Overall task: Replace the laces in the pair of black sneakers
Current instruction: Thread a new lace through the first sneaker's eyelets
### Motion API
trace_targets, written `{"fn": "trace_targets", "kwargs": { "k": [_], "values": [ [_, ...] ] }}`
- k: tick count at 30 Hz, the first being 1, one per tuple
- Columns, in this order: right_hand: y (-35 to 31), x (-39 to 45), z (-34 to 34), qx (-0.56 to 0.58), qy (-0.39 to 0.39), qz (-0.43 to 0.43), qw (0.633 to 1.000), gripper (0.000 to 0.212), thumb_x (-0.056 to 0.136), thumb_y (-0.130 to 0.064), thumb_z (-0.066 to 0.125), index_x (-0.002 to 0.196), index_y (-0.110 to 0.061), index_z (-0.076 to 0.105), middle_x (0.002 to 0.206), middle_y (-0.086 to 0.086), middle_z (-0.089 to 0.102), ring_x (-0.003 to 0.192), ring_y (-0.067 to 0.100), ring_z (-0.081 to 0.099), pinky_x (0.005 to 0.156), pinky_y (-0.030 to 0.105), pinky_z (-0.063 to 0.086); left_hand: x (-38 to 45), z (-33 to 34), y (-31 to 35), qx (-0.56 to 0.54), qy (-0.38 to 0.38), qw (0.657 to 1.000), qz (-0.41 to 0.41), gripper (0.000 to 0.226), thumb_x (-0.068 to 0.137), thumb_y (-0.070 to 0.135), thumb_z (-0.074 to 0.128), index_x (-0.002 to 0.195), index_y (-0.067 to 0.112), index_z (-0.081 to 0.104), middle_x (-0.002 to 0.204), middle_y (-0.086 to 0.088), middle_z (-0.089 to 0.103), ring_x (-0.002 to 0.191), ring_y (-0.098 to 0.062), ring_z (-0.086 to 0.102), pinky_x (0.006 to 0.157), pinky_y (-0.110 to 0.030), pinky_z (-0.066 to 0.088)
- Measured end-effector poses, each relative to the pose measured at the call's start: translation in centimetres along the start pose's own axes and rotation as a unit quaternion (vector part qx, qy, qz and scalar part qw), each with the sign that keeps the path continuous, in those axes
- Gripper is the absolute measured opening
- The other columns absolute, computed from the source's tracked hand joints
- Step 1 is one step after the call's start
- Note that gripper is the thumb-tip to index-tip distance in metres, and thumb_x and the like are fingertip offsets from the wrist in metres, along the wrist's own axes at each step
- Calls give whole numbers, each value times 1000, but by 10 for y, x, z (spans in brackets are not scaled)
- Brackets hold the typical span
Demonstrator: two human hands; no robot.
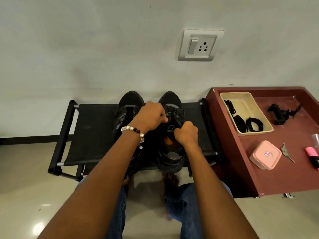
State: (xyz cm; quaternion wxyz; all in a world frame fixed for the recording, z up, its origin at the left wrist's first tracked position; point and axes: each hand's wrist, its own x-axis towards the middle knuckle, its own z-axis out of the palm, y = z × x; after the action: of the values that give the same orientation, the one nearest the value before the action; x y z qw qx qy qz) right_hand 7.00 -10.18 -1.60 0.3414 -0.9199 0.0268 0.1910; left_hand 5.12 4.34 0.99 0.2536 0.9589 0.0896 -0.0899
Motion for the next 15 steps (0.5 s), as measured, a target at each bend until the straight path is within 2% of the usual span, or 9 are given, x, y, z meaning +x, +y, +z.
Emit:
{"fn": "trace_targets", "kwargs": {
  "k": [4,6,8,9,10,12,13,14,15],
  "values": [
    [0,1,1,5,2,4,1000,19,88,-12,56,74,-11,43,91,10,49,85,29,52,67,33,42,-5,-7,-9,-56,18,998,-32,16,93,22,62,94,11,73,97,-4,70,89,-19,65,89,-37,53],
    [1,2,2,8,1,6,1000,14,89,-12,56,79,-9,46,90,9,50,85,28,51,67,33,42,-9,-11,-9,-175,20,982,-73,19,98,20,52,91,13,68,95,0,64,89,-14,59,84,-29,49],
    [1,2,3,11,1,9,1000,16,89,-12,56,76,-10,45,89,8,50,84,28,51,66,34,42,-12,-16,-4,-349,40,931,-97,25,102,18,43,83,17,61,90,-1,60,82,-14,54,72,-26,44],
    [1,2,3,11,2,11,1000,18,89,-12,55,75,-11,44,88,8,49,84,27,51,66,34,42,-12,-18,-2,-455,59,883,-101,27,103,17,40,83,17,58,90,-4,61,82,-17,56,69,-27,45],
    [1,2,4,12,4,13,1000,18,89,-12,55,75,-11,44,87,7,48,85,28,51,66,34,42,-12,-21,-1,-572,77,810,-102,27,104,14,37,85,15,57,91,-6,64,84,-21,60,71,-31,47],
    [0,2,5,13,5,19,1000,16,90,-12,55,77,-11,45,90,8,49,89,29,53,68,34,43,-12,-24,-2,-776,93,616,-99,25,104,12,34,87,12,52,85,-9,68,84,-28,67,84,-40,51],
    [0,3,6,13,6,21,1000,17,90,-12,55,76,-12,44,91,8,49,91,30,53,68,34,43,-11,-25,-4,-839,93,527,-95,25,104,13,33,86,12,50,76,-8,65,74,-27,67,88,-43,50],
    [0,3,6,12,8,22,1000,19,90,-12,54,74,-12,43,93,9,49,93,31,54,69,35,43,-10,-25,-4,-874,91,468,-93,26,104,15,33,83,13,47,67,-5,59,61,-22,60,86,-44,51],
    [0,3,6,10,8,24,1000,21,90,-12,54,73,-13,42,94,10,50,95,32,54,69,35,42,-9,-23,-4,-888,94,440,-96,27,104,17,32,80,14,46,60,-2,51,51,-17,50,79,-41,51]
  ]
}}
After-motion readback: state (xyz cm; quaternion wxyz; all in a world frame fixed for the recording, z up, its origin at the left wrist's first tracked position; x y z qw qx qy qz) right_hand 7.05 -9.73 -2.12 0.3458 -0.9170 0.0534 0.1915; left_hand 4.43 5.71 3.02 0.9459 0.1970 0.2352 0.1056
